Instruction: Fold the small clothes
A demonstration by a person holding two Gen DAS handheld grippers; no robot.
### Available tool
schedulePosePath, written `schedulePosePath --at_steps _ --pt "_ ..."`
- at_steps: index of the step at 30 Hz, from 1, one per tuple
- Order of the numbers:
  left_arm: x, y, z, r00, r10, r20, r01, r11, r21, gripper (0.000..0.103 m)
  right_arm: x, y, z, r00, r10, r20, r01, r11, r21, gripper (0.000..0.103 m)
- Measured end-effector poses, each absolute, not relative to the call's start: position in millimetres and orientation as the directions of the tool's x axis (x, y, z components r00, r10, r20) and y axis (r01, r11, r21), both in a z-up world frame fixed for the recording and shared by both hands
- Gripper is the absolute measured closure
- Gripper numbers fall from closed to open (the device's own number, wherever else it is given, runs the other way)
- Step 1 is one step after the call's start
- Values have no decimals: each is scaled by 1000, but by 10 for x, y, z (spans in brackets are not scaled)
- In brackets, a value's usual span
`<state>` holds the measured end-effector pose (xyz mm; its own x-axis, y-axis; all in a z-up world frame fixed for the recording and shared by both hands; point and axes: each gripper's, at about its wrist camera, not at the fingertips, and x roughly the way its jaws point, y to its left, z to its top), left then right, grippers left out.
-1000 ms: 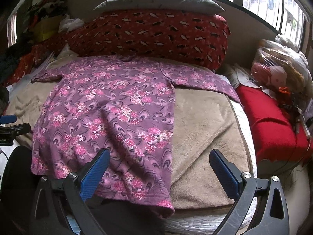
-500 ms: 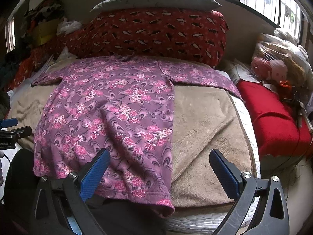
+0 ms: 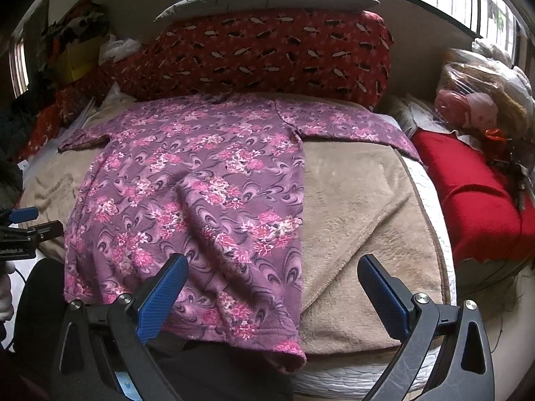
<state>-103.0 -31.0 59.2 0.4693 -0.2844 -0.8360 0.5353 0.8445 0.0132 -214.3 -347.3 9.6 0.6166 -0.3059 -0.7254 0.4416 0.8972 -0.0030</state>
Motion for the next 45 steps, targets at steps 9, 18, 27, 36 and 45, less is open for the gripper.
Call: schedulePosePath --at_steps 9,18,27,36,45 --pt "-858 -321 517 423 -279 -862 511 859 -27 5 -2095 -3540 26 606 -293 -739 448 894 14 1" --pt "-430 -30 396 377 -231 -897 370 925 -82 5 -2153 -3862 -140 560 -290 -776 516 855 53 2" --pt "-564 -322 -184 152 -191 -970 440 891 -107 6 -2117 -4145 -619 514 -100 -852 546 804 235 16" --pt "-435 -14 -36 12 -331 -944 372 878 -303 97 -2261 -4112 -502 602 65 -796 450 796 405 95" --pt "-398 475 76 39 -299 -953 331 904 -270 99 -2681 -4008 -245 659 89 -747 420 780 464 101"
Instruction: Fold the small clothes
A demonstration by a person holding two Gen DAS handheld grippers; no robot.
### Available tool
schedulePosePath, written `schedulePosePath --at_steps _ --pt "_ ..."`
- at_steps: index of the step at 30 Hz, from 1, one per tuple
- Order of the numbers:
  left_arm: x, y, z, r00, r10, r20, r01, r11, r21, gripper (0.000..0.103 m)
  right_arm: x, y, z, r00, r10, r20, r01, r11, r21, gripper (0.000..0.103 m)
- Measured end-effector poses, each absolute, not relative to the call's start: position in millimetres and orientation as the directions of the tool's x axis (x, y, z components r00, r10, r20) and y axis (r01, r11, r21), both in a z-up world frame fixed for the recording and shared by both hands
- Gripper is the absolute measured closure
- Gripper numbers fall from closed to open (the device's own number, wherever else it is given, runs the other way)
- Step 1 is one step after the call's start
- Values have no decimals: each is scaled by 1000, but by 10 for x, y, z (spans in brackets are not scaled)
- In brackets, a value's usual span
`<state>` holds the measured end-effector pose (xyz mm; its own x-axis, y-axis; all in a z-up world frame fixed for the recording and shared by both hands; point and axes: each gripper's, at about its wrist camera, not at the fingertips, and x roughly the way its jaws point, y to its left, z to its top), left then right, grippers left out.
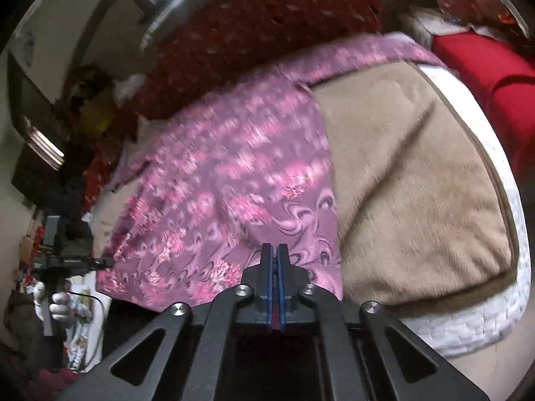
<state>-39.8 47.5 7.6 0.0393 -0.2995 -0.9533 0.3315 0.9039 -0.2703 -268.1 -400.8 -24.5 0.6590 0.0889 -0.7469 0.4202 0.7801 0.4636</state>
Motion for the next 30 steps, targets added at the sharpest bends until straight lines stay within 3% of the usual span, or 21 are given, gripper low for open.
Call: schedulePosePath --at_steps 6,7,8,9,10,11,15,17,18,19,25,28,30 --pt "-397 668 13 46 -368 -929 321 886 -335 98 -2745 -4088 -296 647 70 -759 498 715 490 93" --pt "-368 659 47 64 -379 -923 336 879 -337 93 -2737 -4131 -263 655 61 -753 504 707 496 85" --pt "-324 609 102 86 -381 -921 359 874 -328 78 -2689 -4166 -225 659 46 -751 511 706 491 79" --pt "-263 565 131 100 -380 -920 366 874 -321 67 -2626 -4225 -184 662 15 -750 521 710 474 65" --pt "-214 513 141 118 -380 -917 365 876 -316 46 -2583 -4248 -175 662 0 -749 525 713 465 59" --pt "-140 450 137 136 -386 -912 359 878 -317 41 -2503 -4289 -180 662 -19 -749 533 714 454 53" --pt "72 298 -61 94 -348 -933 334 894 -300 40 -2085 -4412 -437 620 -30 -784 565 710 420 53" --pt "137 183 -198 68 -302 -951 329 907 -264 46 -1928 -4430 -621 562 -21 -827 586 716 380 60" --pt "134 147 -223 57 -292 -955 334 907 -258 79 -1864 -4425 -687 535 -8 -845 588 721 366 82" --pt "129 107 -244 40 -281 -959 341 906 -251 100 -1836 -4398 -674 545 2 -839 566 736 370 99" --pt "120 8 -287 78 -236 -969 331 923 -198 100 -2065 -4392 -209 686 -43 -726 461 798 389 99" --pt "115 -53 -314 65 -209 -976 331 927 -177 99 -2032 -4526 -542 576 -41 -816 519 790 327 99" --pt "59 -38 -149 73 -258 -963 347 912 -218 100 -2023 -4563 -679 525 -7 -851 548 768 331 96"
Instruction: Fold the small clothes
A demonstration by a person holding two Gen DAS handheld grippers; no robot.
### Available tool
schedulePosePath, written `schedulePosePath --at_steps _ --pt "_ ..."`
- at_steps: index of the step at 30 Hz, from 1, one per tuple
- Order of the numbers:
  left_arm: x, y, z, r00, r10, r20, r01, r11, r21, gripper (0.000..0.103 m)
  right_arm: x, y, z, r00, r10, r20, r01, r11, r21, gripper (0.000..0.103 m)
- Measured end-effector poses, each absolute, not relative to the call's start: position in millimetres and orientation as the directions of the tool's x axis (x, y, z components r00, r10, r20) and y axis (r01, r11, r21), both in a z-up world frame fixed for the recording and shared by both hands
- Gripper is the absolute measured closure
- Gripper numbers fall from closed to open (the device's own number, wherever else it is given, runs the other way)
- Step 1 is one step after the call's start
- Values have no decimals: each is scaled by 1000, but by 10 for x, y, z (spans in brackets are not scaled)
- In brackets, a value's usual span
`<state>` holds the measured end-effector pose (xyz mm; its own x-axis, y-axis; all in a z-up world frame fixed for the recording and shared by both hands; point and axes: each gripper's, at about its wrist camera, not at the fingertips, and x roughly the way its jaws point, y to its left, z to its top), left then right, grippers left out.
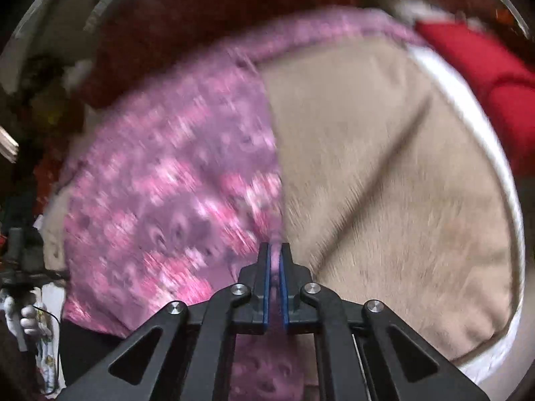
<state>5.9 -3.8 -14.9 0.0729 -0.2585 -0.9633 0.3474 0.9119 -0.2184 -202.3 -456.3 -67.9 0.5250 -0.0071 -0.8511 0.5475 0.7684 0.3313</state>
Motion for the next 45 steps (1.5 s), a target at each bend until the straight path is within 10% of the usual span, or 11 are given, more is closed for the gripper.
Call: schedulePosePath --at_steps 5,7,8,13,23,39,41,45 --pt "-92 -428 417 209 -364 -907 469 852 -234 86 -2057 -4580 -282 651 -21 -759 508 755 415 77" --pt "-81 -696 466 259 -373 -891 496 843 -209 49 -1997 -4524 -189 685 -33 -728 474 779 411 66" --pt "-54 -741 426 280 -363 -889 495 848 -190 47 -1955 -4497 -197 687 -37 -726 465 790 399 65" --pt "106 -1069 -61 238 -226 -945 518 852 -73 48 -1696 -4393 -699 550 0 -835 484 816 318 70" --pt "203 -1174 -58 190 -259 -947 524 843 -125 48 -2363 -6327 -139 738 -192 -647 652 450 610 51" --pt "692 -1968 -81 136 -251 -958 521 841 -146 48 -2052 -8274 -1607 817 -184 -546 501 -242 831 37" --pt "727 -2066 -84 129 -257 -958 521 839 -155 48 -2048 -8319 -1716 833 -205 -513 450 -288 845 37" --pt "773 -2214 -47 118 -278 -953 518 836 -180 48 -2071 -8304 -1605 841 -294 -455 401 -227 888 95"
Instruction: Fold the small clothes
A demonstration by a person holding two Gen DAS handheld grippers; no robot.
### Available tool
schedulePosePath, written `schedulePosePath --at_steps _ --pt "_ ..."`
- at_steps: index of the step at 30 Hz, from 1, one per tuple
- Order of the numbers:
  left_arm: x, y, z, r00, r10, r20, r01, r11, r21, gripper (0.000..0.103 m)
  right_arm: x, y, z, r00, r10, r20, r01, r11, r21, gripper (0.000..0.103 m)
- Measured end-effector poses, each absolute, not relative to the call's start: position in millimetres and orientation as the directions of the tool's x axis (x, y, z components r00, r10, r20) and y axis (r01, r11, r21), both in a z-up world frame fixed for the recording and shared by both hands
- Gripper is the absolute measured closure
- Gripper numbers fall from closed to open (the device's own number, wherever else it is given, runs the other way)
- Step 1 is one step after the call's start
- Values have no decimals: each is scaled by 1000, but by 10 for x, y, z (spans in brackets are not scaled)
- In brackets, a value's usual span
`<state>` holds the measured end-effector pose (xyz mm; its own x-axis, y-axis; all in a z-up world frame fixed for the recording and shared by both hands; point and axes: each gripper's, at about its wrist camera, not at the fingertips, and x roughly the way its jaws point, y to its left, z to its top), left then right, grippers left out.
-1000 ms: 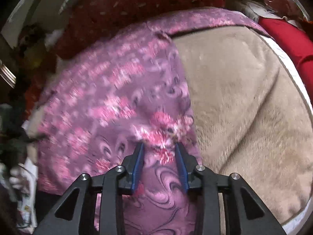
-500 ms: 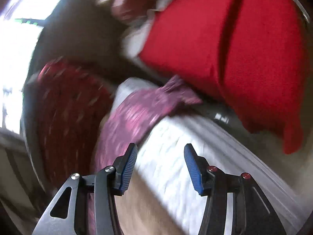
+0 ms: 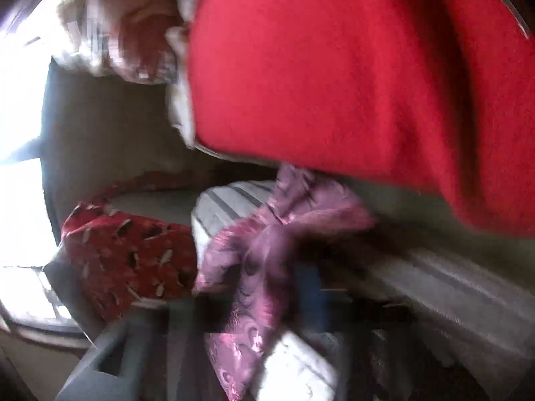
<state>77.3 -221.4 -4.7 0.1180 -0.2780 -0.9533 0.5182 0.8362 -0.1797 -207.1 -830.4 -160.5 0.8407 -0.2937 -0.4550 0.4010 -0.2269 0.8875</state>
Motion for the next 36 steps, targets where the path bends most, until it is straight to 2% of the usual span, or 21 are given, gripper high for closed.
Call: schedulePosePath --at_steps 4,11,20,28,33,36 --pt "957 -2410 59 138 -318 -938 527 825 -202 48 -2128 -8208 -1140 822 -410 -396 408 -62 911 95" --pt "1472 -2729 105 207 -391 -897 496 832 -248 46 -1864 -7902 -372 820 -396 -413 516 199 833 95" --pt "1847 -2510 -17 234 -442 -866 422 849 -319 46 -1023 -7156 76 839 -265 -475 544 410 733 95" --pt "2097 -2204 -93 265 -508 -820 373 838 -399 46 17 -6286 333 879 -98 -467 435 570 697 95" --pt "2260 -2071 -146 265 -527 -807 324 837 -440 46 697 -5553 299 880 49 -472 329 654 682 92" --pt "2301 -2035 -145 256 -539 -803 321 831 -455 46 1094 -5049 95 844 150 -514 283 690 667 89"
